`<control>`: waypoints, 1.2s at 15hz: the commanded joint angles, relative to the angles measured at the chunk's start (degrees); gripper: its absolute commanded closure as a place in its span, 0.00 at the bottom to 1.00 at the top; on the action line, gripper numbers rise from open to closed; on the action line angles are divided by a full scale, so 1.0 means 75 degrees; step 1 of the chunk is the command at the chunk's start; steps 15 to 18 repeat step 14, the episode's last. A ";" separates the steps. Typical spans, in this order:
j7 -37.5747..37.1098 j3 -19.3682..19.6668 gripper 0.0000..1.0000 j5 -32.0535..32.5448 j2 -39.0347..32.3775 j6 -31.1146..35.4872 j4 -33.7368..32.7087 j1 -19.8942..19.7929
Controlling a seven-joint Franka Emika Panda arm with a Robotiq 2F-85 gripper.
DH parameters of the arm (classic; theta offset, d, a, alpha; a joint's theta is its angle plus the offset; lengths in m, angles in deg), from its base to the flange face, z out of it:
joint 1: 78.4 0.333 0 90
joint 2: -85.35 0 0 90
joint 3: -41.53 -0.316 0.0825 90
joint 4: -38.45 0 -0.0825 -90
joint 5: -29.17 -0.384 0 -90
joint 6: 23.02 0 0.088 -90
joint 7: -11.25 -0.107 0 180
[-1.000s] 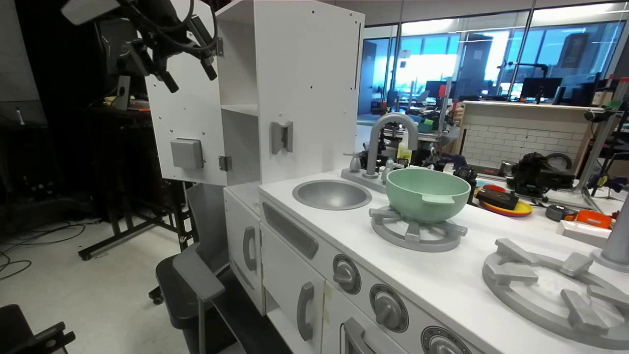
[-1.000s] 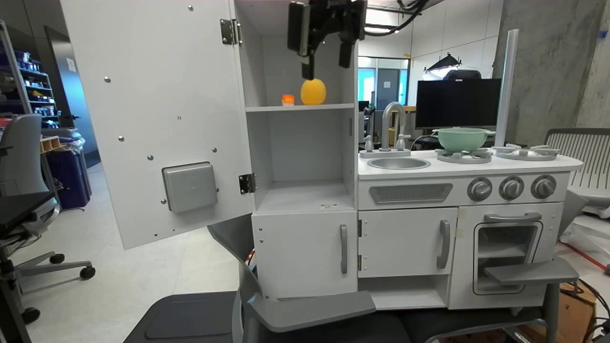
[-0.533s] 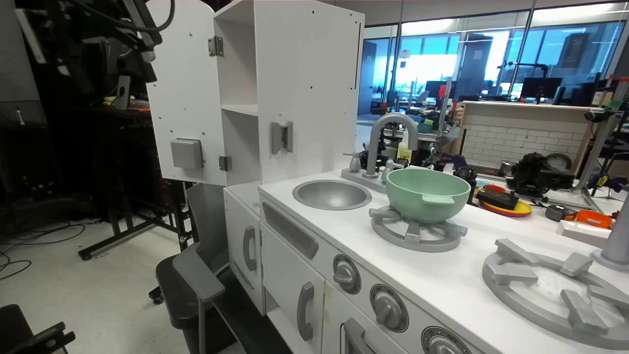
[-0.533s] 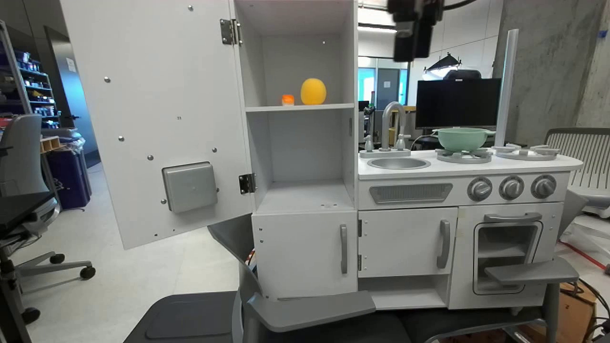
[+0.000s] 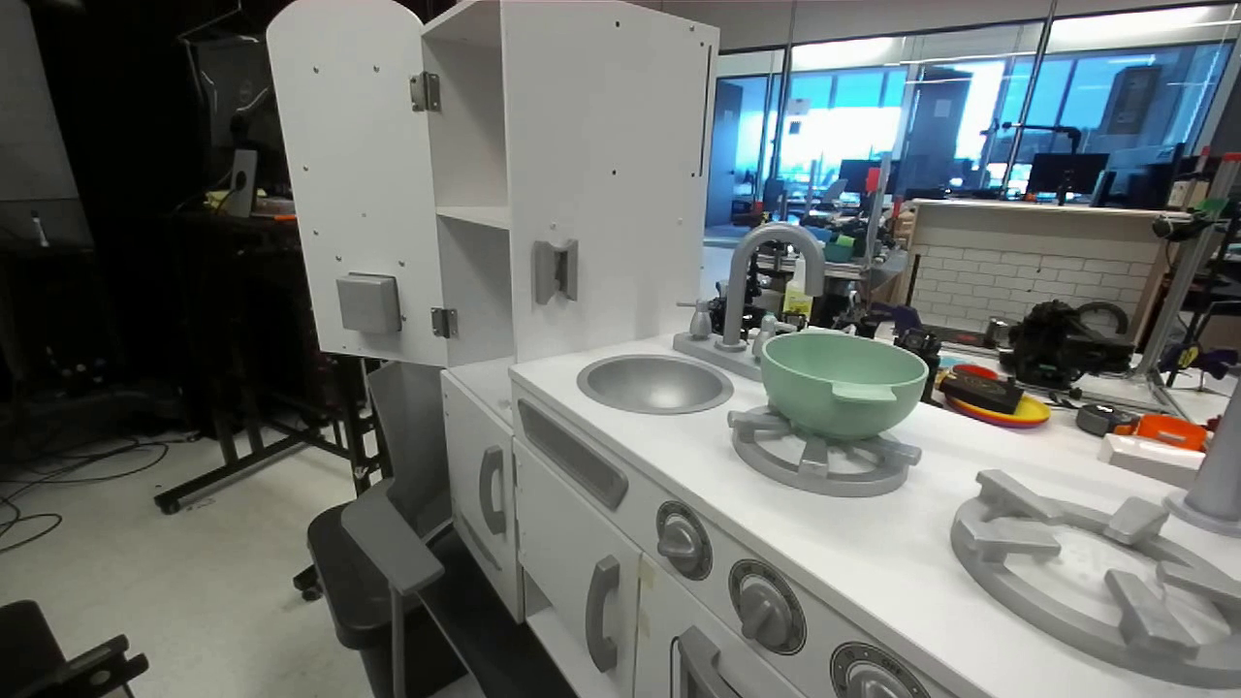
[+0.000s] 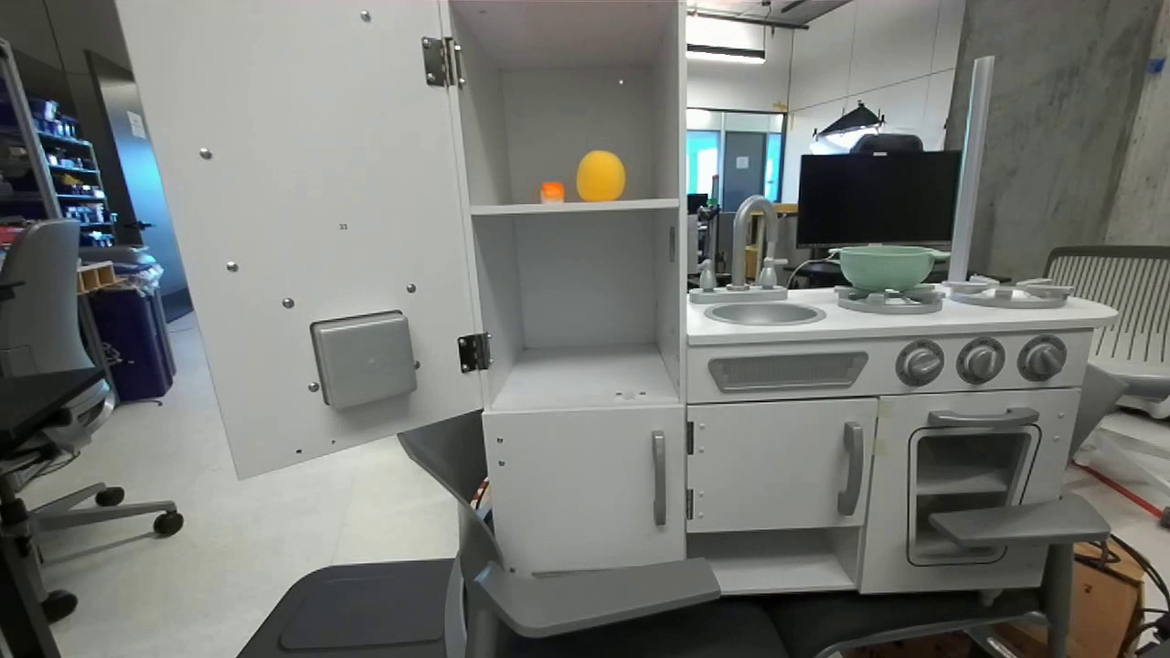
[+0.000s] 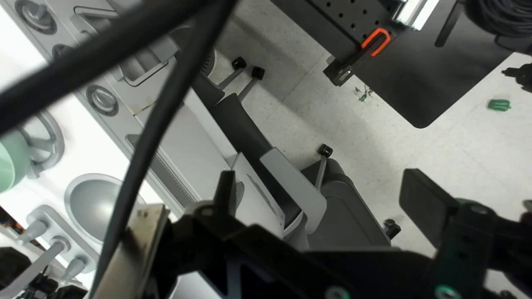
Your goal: Open the upper cupboard then move the objects from the sink and the green plate then put them on the second shelf of the cupboard
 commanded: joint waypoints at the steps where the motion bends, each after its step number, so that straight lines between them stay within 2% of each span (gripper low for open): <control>1: -0.0580 0.0501 0.00 -0.0458 0.1968 -0.0970 0.0738 0.0029; 3: -0.1028 0.0684 0.00 -0.0448 0.2915 -0.1833 0.0918 -0.0207; 6: -0.1296 0.0893 0.00 -0.0148 0.4079 -0.3918 0.0795 -0.0536; 8: -0.1473 0.0930 0.00 -0.0025 0.4220 -0.5132 0.0485 -0.0709; 10: -0.1736 0.0886 0.00 -0.0096 0.4458 -0.5788 0.0449 -0.0830; 11: -0.1846 0.0841 0.00 -0.0049 0.4474 -0.5976 0.0426 -0.0883; 12: -0.1684 0.0901 0.00 -0.0098 0.4517 -0.5608 0.0560 -0.0693; 18: -0.1717 0.0898 0.00 -0.0100 0.4563 -0.5659 0.0568 -0.0700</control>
